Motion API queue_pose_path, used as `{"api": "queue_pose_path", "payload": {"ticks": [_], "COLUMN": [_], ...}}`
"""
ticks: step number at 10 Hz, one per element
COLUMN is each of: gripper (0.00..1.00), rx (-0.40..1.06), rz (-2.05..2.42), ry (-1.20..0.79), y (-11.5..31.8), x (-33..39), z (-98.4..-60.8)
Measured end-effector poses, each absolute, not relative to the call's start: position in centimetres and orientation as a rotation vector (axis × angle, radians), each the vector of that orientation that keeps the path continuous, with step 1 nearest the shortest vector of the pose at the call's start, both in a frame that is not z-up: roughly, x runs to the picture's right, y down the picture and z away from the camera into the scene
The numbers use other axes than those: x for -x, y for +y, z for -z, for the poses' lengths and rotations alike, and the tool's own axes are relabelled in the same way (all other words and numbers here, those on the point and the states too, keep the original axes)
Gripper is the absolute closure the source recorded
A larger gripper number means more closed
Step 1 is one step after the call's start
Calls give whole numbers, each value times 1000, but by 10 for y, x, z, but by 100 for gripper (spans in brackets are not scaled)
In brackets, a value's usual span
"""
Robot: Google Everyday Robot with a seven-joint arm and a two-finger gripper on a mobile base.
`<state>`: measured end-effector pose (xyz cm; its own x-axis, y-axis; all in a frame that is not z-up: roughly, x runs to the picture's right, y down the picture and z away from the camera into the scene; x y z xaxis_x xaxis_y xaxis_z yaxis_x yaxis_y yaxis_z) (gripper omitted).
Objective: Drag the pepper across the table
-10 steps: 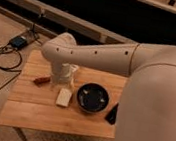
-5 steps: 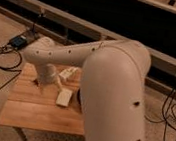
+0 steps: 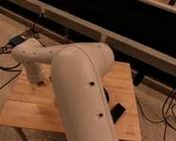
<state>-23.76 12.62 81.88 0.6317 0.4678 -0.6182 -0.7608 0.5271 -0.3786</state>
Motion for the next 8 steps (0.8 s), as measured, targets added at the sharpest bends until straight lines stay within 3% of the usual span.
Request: {"api": "queue_pose_path", "payload": {"ticks": [8], "gripper": [35], "rx": [750], "rz": [-259], "ry": [347], "y": [94], "x": [271], "z": [-864]}}
